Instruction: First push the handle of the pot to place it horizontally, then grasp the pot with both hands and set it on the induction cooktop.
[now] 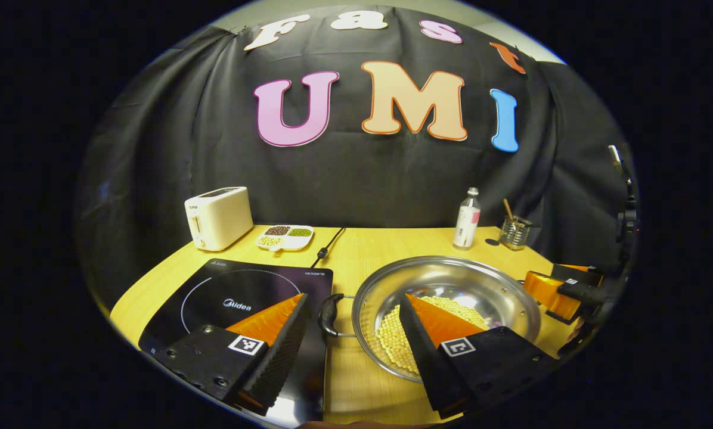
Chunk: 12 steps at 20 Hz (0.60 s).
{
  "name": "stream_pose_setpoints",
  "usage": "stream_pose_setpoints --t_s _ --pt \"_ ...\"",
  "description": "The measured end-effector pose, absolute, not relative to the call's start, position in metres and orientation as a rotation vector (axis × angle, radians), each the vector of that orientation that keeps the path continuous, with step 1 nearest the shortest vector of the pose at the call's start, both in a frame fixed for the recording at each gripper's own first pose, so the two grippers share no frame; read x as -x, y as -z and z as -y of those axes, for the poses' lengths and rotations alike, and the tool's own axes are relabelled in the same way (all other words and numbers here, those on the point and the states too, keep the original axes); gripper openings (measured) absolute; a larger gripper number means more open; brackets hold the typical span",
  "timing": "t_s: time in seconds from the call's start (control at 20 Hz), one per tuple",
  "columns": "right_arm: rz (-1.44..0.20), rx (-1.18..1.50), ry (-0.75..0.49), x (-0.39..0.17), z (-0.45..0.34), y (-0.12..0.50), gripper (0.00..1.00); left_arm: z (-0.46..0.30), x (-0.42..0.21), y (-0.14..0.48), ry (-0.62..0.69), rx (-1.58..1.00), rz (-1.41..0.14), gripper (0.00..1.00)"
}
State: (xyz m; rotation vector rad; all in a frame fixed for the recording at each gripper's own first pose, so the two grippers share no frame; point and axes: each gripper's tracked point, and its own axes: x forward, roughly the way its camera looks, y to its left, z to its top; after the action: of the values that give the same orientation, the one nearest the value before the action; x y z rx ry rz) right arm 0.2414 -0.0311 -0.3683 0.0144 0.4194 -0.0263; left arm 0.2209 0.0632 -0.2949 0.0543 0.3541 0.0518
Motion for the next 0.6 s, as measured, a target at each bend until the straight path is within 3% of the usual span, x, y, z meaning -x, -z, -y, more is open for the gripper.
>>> stream_pose_setpoints --t_s 0.25,0.35,0.45,0.55,0.6 --pt "-0.456 -0.047 0.034 -0.266 0.037 0.408 0.92 -0.069 -0.258 0.33 -0.067 -0.025 -0.39 0.9" --pt "-0.439 -0.046 0.036 -0.272 0.034 0.417 0.86 -0.076 -0.259 0.341 -0.103 -0.024 -0.423 0.91" --pt "-0.399 -0.027 0.053 -0.276 0.036 0.415 0.86 -0.081 -0.266 0.337 -0.13 -0.038 -0.391 0.91" --pt "-0.354 -0.009 0.039 -0.276 0.029 0.404 0.83 -0.077 -0.261 0.36 -0.122 -0.031 -0.472 0.88" --pt "-0.343 0.012 0.051 -0.277 0.031 0.404 0.87 -0.081 -0.255 0.374 -0.141 -0.039 -0.528 0.86"
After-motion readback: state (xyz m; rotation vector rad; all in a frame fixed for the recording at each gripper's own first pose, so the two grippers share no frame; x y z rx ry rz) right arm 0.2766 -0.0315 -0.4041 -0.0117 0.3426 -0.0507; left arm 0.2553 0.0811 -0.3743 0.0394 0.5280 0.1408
